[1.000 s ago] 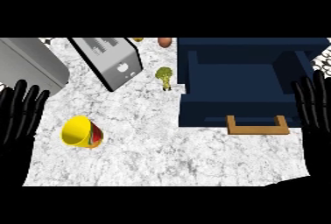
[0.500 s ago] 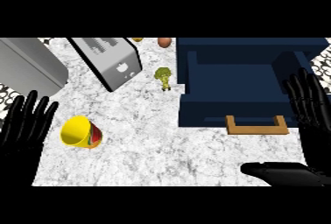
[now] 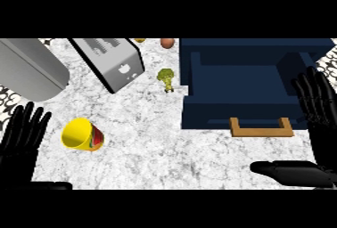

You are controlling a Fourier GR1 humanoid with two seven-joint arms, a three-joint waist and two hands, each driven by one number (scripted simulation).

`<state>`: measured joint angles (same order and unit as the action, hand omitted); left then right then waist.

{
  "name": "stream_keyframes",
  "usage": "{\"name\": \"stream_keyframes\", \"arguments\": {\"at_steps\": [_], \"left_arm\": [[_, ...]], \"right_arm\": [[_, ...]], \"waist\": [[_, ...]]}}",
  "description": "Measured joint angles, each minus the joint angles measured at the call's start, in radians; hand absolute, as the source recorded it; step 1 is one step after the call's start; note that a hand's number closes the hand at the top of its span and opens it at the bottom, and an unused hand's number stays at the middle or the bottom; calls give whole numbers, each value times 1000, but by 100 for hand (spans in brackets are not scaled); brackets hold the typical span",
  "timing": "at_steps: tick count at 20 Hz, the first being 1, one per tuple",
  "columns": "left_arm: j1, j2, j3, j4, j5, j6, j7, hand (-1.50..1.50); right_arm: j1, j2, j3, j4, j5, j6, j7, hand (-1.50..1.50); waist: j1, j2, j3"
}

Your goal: Pick up the cup, place it into the drawer and close the drawer

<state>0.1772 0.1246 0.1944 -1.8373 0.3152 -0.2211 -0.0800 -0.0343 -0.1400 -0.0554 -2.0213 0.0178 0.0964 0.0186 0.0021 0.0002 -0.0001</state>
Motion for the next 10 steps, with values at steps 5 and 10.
{"name": "stream_keyframes", "arguments": {"at_steps": [5,10], "left_arm": [[-26,22,55,176,-51,-19,-103,-150],[-71,20,70,347,-125,7,-191,-150]], "right_arm": [[-37,0,-12,37,2,2,-5,-150],[-17,-2,-22,45,-5,22,-32,-150]], "waist": [[-1,0,0],[-4,1,0]]}}
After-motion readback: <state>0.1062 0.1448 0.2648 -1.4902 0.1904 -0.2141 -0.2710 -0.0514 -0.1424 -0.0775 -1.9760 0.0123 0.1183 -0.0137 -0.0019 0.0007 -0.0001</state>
